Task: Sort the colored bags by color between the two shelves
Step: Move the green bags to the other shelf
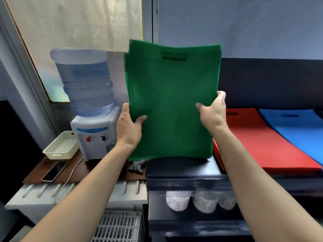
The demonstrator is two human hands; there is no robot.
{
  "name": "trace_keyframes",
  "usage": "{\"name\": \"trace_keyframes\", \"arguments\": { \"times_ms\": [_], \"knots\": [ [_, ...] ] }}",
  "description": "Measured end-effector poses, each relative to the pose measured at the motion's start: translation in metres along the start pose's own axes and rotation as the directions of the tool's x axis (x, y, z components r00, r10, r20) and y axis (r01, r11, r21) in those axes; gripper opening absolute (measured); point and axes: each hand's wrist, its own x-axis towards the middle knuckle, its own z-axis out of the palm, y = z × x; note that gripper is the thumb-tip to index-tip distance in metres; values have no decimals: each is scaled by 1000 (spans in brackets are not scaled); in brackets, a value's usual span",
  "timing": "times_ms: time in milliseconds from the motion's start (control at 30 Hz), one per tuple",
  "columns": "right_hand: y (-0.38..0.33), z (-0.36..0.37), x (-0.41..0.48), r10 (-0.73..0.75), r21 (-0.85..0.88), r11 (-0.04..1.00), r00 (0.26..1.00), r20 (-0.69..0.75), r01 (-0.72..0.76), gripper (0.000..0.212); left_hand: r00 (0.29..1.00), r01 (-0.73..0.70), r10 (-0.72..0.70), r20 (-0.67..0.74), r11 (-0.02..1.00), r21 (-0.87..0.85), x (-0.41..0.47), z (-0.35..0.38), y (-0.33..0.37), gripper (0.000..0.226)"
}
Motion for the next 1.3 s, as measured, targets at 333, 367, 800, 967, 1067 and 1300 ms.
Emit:
{"name": "trace_keyframes", "arguments": {
  "times_ms": [333, 367, 800, 967, 1067, 1300],
  "knots": [
    [-7, -5, 17, -2, 29, 1000, 1000, -13, 2, 73, 994, 114, -113, 14, 979, -168, 7, 7, 29, 42],
    [-5, -3, 16, -2, 26, 1000, 1000, -30, 3, 72, 994, 110, -111, 3, 983, -146, 7, 9, 30, 41],
    [-13, -1, 16, -79, -23, 997, 993, -86, 77, 68, 978, -208, 207, 25, 964, 168, 2, 15, 39, 89],
    [-18, -6, 21, -64, -50, 997, 996, -70, 61, 77, 987, -132, 111, 112, 970, 202, 14, 8, 28, 87],
    [-4, 0, 12, -10, -108, 994, 1000, -27, 7, 84, 983, -111, 67, 172, 960, 255, 5, 10, 13, 91],
    [-5, 9, 12, -74, -34, 997, 994, -76, 71, 81, 988, -134, 114, 101, 965, 224, 9, 9, 18, 91]
  ]
}}
